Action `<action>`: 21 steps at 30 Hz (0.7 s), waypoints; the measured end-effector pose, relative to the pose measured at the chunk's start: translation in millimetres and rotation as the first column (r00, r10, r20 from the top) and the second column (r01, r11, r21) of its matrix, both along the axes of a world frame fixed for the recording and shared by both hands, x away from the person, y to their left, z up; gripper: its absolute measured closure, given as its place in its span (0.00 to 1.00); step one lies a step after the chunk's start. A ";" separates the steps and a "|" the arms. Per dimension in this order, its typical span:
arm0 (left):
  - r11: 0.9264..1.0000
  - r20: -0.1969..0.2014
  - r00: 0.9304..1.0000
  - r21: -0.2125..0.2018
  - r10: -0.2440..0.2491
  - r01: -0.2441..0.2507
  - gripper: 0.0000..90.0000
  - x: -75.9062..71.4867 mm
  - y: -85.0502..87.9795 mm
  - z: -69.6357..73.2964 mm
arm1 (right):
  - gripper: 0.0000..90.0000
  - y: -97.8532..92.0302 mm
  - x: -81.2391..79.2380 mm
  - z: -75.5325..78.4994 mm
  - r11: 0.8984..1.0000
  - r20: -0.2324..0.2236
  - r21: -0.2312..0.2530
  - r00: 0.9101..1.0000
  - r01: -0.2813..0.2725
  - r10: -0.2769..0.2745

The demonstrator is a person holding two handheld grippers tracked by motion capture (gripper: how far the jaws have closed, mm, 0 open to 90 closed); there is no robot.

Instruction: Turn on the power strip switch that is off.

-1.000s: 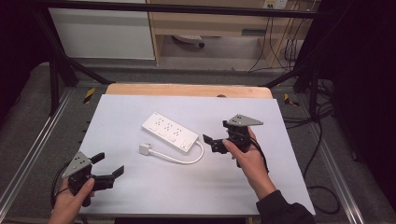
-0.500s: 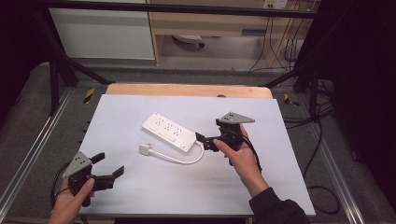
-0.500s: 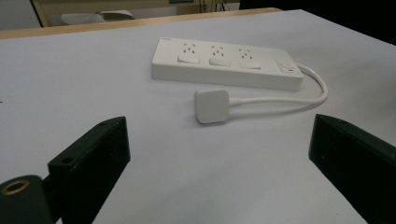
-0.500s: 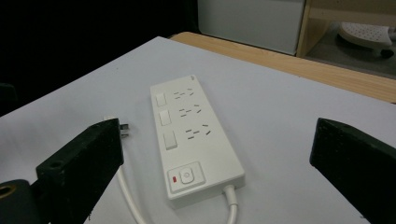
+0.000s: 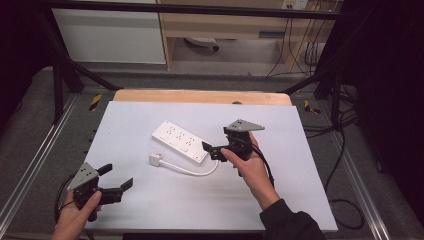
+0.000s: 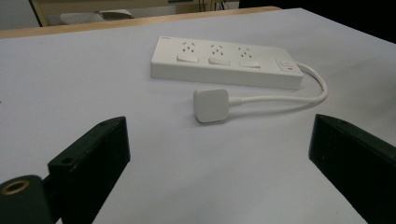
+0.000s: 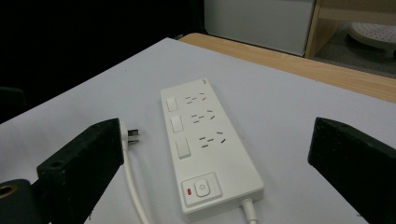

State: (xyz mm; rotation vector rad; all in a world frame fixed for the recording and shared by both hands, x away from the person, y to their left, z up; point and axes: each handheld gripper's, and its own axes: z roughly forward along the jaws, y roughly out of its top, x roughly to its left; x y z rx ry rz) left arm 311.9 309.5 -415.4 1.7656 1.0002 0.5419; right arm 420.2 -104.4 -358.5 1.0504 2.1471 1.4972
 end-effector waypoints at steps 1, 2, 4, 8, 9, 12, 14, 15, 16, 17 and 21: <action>1.000 0.000 1.000 0.000 0.000 0.000 0.06 0.0 0.0 0.0 | 0.04 0.0 0.0 0.0 1.000 0.000 0.000 1.000 0.000 0.000; 1.000 -0.001 1.000 -0.001 0.000 0.000 0.06 0.1 -0.1 -0.1 | 0.04 1.0 0.3 -0.3 1.000 0.001 -0.002 1.000 -0.002 0.002; 1.000 -0.002 1.000 -0.002 0.000 0.000 0.06 0.3 -0.1 -0.2 | 0.04 4.5 0.9 -0.6 1.000 -0.001 0.003 1.000 -0.005 0.005; 1.000 -0.002 1.000 -0.003 0.003 -0.003 0.06 0.2 -0.3 -0.4 | 0.04 10.0 0.5 0.1 1.000 0.004 0.009 1.000 -0.024 0.024; 1.000 -0.003 1.000 0.000 0.002 -0.002 0.06 0.2 -0.2 -0.3 | 0.04 10.0 0.5 0.1 1.000 0.004 0.009 1.000 -0.024 0.024; 1.000 -0.001 1.000 -0.001 0.001 -0.001 0.06 0.2 -0.5 -0.2 | 0.05 14.9 0.8 0.2 0.999 0.003 -0.005 0.999 -0.032 0.032; 1.000 -0.001 1.000 -0.002 0.000 0.000 0.06 0.2 -0.5 -0.2 | 0.05 19.5 1.5 0.4 0.999 0.000 -0.008 0.999 -0.032 0.032; 1.000 -0.003 1.000 -0.004 0.001 -0.001 0.06 0.3 -0.3 -0.4 | 0.05 20.5 1.9 0.7 0.999 0.002 -0.012 0.999 -0.032 0.032; 1.000 -0.003 1.000 -0.004 0.001 -0.001 0.06 0.3 -0.3 -0.4 | 0.05 21.4 2.3 0.9 0.999 0.001 -0.011 0.999 -0.033 0.033; 1.000 -0.005 1.000 -0.001 0.000 0.000 0.06 0.3 -0.1 -0.4 | 0.05 22.2 2.8 1.1 0.999 0.003 -0.012 0.999 -0.034 0.034; 1.000 -0.004 1.000 0.002 -0.001 0.001 0.06 0.3 -0.3 -0.4 | 0.05 27.0 3.5 1.7 0.999 -0.002 -0.012 0.999 -0.039 0.039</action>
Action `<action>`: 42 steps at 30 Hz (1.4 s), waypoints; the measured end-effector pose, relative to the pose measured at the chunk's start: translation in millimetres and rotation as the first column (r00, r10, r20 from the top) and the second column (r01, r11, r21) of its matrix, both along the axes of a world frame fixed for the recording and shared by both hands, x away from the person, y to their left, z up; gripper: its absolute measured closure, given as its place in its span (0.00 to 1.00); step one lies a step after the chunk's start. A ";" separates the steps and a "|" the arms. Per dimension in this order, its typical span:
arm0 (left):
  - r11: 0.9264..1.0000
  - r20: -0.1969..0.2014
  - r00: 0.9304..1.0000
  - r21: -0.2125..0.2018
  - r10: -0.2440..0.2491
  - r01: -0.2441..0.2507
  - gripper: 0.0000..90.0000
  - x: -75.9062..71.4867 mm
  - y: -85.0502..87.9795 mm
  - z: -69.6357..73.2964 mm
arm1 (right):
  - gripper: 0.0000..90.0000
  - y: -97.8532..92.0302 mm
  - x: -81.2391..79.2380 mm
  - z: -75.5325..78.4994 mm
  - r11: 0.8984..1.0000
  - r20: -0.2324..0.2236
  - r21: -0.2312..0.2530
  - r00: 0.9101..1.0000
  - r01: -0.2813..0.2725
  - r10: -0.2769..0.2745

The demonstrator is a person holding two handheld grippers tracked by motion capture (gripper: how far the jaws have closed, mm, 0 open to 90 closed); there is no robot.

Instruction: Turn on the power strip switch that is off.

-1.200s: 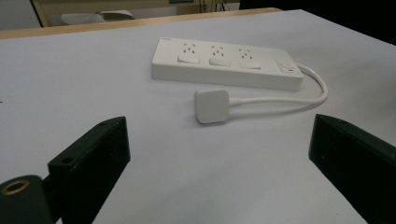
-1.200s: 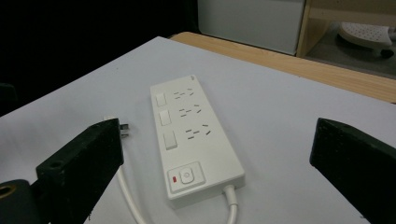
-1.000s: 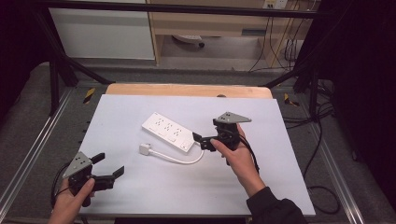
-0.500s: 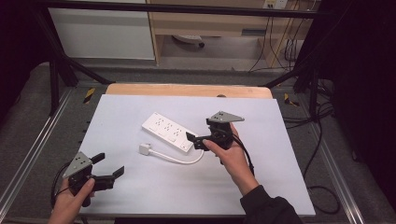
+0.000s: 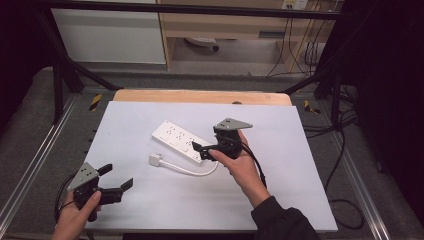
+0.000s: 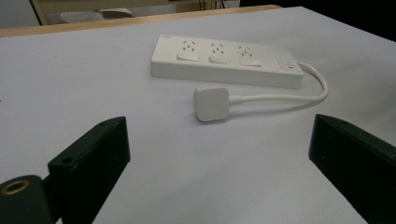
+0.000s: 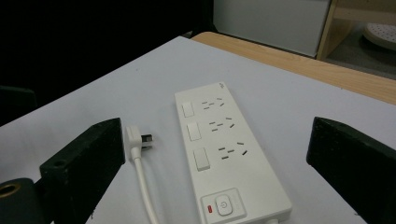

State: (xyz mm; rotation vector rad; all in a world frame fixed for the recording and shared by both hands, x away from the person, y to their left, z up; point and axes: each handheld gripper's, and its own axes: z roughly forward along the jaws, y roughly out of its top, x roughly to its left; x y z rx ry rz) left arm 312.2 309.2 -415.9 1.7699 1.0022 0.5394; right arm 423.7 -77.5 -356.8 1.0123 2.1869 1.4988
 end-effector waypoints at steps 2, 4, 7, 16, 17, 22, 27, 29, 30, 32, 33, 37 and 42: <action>1.000 -0.002 1.000 0.000 0.001 -0.001 0.06 0.1 -0.3 -0.1 | 0.05 2.1 0.8 0.0 1.000 0.003 -0.002 1.000 -0.004 0.004; 1.000 -0.002 1.000 0.001 0.000 0.000 0.06 0.2 -0.4 -0.2 | 0.05 3.0 1.3 0.0 1.000 0.002 -0.001 1.000 -0.008 0.008; 1.000 -0.003 1.000 0.004 0.000 0.000 0.06 0.4 -0.3 -0.4 | 0.06 6.4 3.1 0.9 1.000 0.001 0.002 1.000 -0.008 0.008; 1.000 -0.003 1.000 0.004 -0.003 0.003 0.06 0.3 -0.3 -0.2 | 0.06 18.5 12.1 3.0 1.000 -0.011 -0.012 1.000 -0.013 0.013; 1.000 -0.003 1.000 0.005 -0.004 0.004 0.06 0.3 -0.3 -0.2 | 0.07 20.0 13.2 2.5 1.000 -0.011 -0.018 1.000 -0.014 0.014; 1.000 -0.004 1.000 0.007 -0.003 0.003 0.06 0.3 -0.2 -0.3 | 0.10 27.4 18.2 1.7 0.999 -0.012 -0.034 1.000 -0.015 0.015; 1.000 -0.003 1.000 0.009 -0.004 0.004 0.06 0.4 -0.2 -0.2 | 0.15 31.7 19.8 3.0 0.999 -0.011 -0.031 1.000 -0.015 0.015; 1.000 -0.003 1.000 0.009 -0.005 0.005 0.06 0.4 -0.1 -0.1 | 0.18 33.5 21.1 3.4 0.999 -0.007 -0.032 1.000 -0.018 0.018; 1.000 -0.002 1.000 0.010 -0.005 0.005 0.06 0.4 -0.1 -0.1 | 0.20 34.2 21.2 3.6 0.999 -0.011 -0.032 1.000 -0.019 0.018; 1.000 -0.001 1.000 0.010 -0.006 0.006 0.06 0.3 0.0 0.0 | 0.24 35.1 21.7 3.7 0.999 -0.011 -0.037 1.000 -0.023 0.023; 1.000 -0.001 1.000 0.010 -0.006 0.006 0.06 0.3 0.1 0.1 | 0.26 35.6 21.9 3.8 0.999 -0.013 -0.036 1.000 -0.027 0.027; 1.000 -0.001 1.000 0.011 -0.006 0.006 0.06 0.4 0.2 0.1 | 0.34 38.7 21.9 3.2 0.998 -0.010 -0.042 0.999 -0.036 0.036; 1.000 0.000 1.000 0.013 -0.008 0.008 0.06 0.4 0.1 0.2 | 0.43 42.7 23.1 1.5 0.998 -0.012 -0.053 0.999 -0.040 0.040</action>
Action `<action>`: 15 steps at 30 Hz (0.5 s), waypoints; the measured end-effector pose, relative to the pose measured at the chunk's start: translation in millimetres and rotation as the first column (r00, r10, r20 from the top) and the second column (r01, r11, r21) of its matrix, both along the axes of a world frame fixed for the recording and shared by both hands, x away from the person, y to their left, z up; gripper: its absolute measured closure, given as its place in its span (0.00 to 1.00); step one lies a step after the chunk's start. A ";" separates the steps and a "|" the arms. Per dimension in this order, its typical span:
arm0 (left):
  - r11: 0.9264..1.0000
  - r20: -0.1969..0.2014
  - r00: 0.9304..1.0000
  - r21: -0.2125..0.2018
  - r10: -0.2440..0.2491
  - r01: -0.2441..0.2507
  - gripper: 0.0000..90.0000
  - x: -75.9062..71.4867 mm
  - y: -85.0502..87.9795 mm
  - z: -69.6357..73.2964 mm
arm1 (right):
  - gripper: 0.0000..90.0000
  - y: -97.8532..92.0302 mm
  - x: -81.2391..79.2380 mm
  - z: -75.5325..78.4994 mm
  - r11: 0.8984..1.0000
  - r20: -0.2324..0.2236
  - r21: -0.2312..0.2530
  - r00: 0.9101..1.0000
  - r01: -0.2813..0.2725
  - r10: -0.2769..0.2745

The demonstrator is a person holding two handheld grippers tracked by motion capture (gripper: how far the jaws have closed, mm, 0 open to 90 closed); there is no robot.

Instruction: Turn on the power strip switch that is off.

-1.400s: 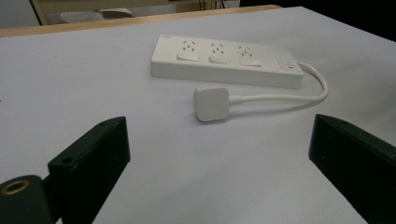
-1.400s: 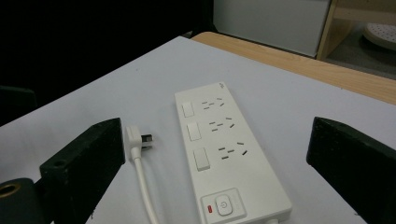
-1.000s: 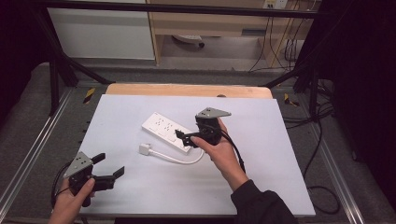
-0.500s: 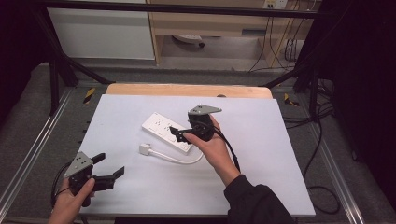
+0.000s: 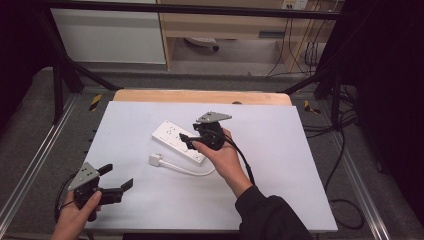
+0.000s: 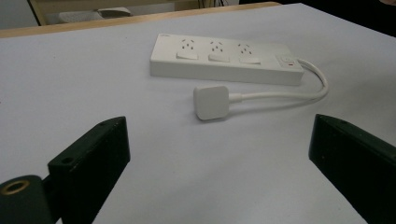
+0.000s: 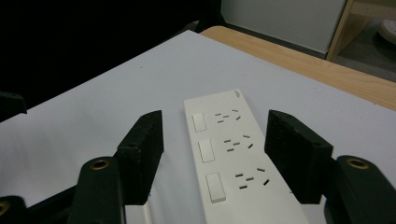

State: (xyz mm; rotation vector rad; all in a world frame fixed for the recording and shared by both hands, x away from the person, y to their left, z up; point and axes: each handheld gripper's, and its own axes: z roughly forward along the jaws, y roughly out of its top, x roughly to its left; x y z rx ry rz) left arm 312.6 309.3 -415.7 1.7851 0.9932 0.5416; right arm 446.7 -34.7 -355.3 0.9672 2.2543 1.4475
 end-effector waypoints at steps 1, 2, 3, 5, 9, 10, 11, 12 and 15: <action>1.000 0.000 1.000 0.002 0.001 -0.001 0.06 0.1 -0.1 -0.1 | 0.43 0.0 0.0 0.0 1.000 0.000 0.000 1.000 0.000 0.000; 1.000 0.000 1.000 0.002 0.000 0.000 0.06 0.1 -0.3 -0.2 | 0.46 1.7 0.6 -1.1 1.000 0.000 0.000 1.000 -0.005 0.005; 1.000 -0.001 1.000 0.001 -0.002 0.002 0.06 0.0 -0.6 -0.2 | 0.48 2.4 0.9 -1.7 1.000 0.002 0.001 1.000 -0.009 0.009; 1.000 0.000 1.000 0.002 -0.003 0.003 0.06 -0.1 -0.8 -0.2 | 0.51 4.3 0.9 -2.8 1.000 -0.002 0.000 1.000 -0.012 0.012; 1.000 0.000 1.000 0.003 -0.003 0.003 0.06 0.0 -0.5 -0.1 | 0.57 6.0 1.5 -4.4 1.000 -0.007 0.001 1.000 -0.014 0.014; 1.000 0.000 1.000 0.002 -0.003 0.003 0.06 0.0 -0.5 -0.1 | 0.59 6.4 1.9 -5.0 1.000 -0.009 0.005 1.000 -0.015 0.015; 1.000 -0.001 1.000 0.003 -0.003 0.003 0.06 0.1 -0.6 -0.2 | 0.62 7.7 2.0 -5.7 1.000 -0.001 -0.002 1.000 -0.011 0.011; 1.000 0.000 1.000 -0.001 -0.002 0.002 0.06 0.1 -1.0 -0.3 | 0.63 8.1 2.1 -6.1 1.000 0.001 -0.003 1.000 -0.011 0.011; 1.000 0.000 1.000 0.002 -0.004 0.004 0.06 0.1 -1.0 -0.4 | 0.68 9.7 2.8 -8.1 1.000 0.007 -0.009 1.000 -0.012 0.013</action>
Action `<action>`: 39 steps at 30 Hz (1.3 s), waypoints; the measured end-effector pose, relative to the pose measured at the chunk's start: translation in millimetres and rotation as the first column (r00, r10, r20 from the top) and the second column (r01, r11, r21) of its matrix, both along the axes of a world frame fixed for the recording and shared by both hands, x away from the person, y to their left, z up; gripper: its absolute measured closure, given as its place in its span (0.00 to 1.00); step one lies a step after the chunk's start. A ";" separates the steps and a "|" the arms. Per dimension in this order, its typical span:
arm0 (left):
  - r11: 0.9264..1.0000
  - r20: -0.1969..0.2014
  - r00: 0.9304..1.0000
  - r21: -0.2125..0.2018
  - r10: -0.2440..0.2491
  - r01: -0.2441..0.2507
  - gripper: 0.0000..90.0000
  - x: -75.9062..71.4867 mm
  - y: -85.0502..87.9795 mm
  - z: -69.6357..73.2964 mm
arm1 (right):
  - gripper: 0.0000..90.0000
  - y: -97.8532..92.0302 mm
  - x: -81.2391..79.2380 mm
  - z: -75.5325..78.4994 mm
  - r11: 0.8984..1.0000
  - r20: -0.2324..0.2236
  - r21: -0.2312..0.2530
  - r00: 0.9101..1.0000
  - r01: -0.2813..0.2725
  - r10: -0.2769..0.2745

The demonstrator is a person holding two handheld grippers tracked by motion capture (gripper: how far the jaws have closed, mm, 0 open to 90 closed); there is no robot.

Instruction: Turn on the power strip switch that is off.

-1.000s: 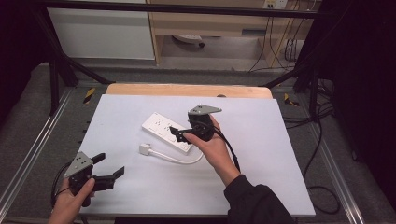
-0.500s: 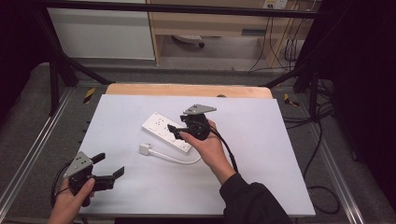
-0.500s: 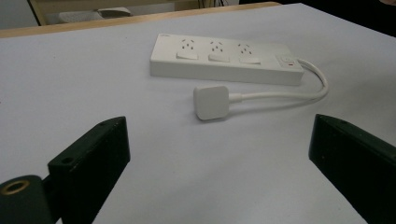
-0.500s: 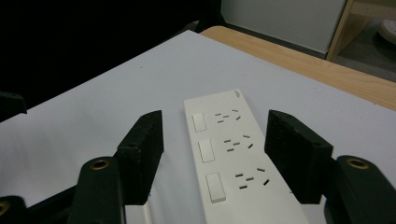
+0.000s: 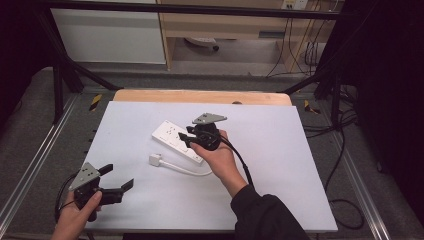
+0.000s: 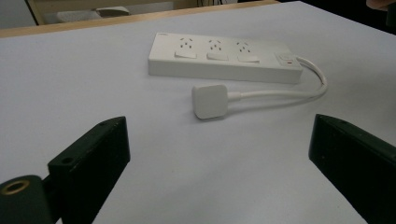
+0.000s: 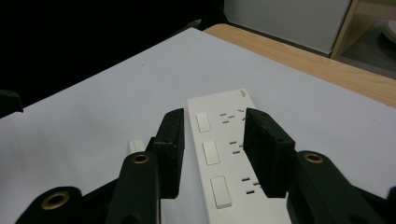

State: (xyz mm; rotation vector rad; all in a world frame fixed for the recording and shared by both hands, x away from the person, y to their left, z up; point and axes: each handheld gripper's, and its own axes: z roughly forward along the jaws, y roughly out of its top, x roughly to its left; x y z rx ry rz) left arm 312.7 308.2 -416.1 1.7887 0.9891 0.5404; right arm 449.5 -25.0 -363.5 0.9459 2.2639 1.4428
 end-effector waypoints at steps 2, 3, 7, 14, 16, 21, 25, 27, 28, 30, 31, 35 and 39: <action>1.000 -0.001 1.000 0.001 -0.002 0.002 0.06 0.0 -0.1 -0.1 | 0.71 1.3 0.1 -1.3 1.000 0.004 -0.002 1.000 -0.002 0.002; 1.000 -0.001 1.000 0.001 -0.002 0.002 0.06 0.0 -0.1 -0.1 | 0.71 1.3 0.1 -1.3 1.000 0.004 -0.002 1.000 -0.002 0.002; 1.000 -0.001 1.000 0.001 -0.002 0.002 0.06 0.0 -0.1 -0.1 | 0.76 4.5 0.3 -3.3 1.000 0.010 -0.005 1.000 -0.011 0.011; 1.000 -0.001 1.000 0.001 -0.002 0.002 0.06 0.0 -0.3 -0.1 | 0.81 11.2 0.1 -7.2 1.000 0.020 -0.014 1.000 -0.023 0.023; 1.000 0.000 1.000 0.002 -0.004 0.004 0.06 -0.1 -0.4 -0.1 | 0.81 11.8 0.4 -7.9 0.999 0.023 -0.017 0.999 -0.027 0.028; 1.000 0.000 1.000 0.002 -0.004 0.004 0.06 0.0 -0.3 -0.1 | 0.83 14.8 0.6 -10.6 0.999 0.021 -0.023 0.999 -0.032 0.032; 1.000 0.000 1.000 0.002 -0.004 0.004 0.06 0.0 -0.3 -0.1 | 0.84 16.5 1.6 -12.7 0.999 0.021 -0.026 0.999 -0.032 0.033; 1.000 0.000 1.000 0.002 -0.005 0.005 0.06 -0.1 -0.2 0.0 | 0.85 17.3 1.8 -13.9 0.999 0.020 -0.027 0.999 -0.033 0.034; 1.000 -0.001 1.000 0.002 -0.005 0.005 0.06 0.0 -0.2 0.0 | 0.85 17.6 1.8 -14.4 0.999 0.018 -0.028 0.999 -0.034 0.035; 1.000 0.000 1.000 0.002 -0.005 0.005 0.06 0.0 -0.3 -0.1 | 0.86 18.6 2.0 -15.9 0.999 0.016 -0.028 0.999 -0.036 0.036; 1.000 -0.001 1.000 0.002 -0.005 0.005 0.06 0.0 -0.2 -0.1 | 0.86 18.9 2.3 -16.7 0.999 0.016 -0.027 0.999 -0.036 0.037; 1.000 0.000 1.000 0.002 -0.005 0.005 0.06 0.0 0.0 0.0 | 0.89 20.4 3.0 -20.2 0.999 0.016 -0.030 0.999 -0.041 0.041; 1.000 0.000 1.000 0.002 -0.005 0.005 0.06 0.0 0.0 0.0 | 0.91 21.2 2.8 -22.1 0.999 0.018 -0.031 0.999 -0.039 0.040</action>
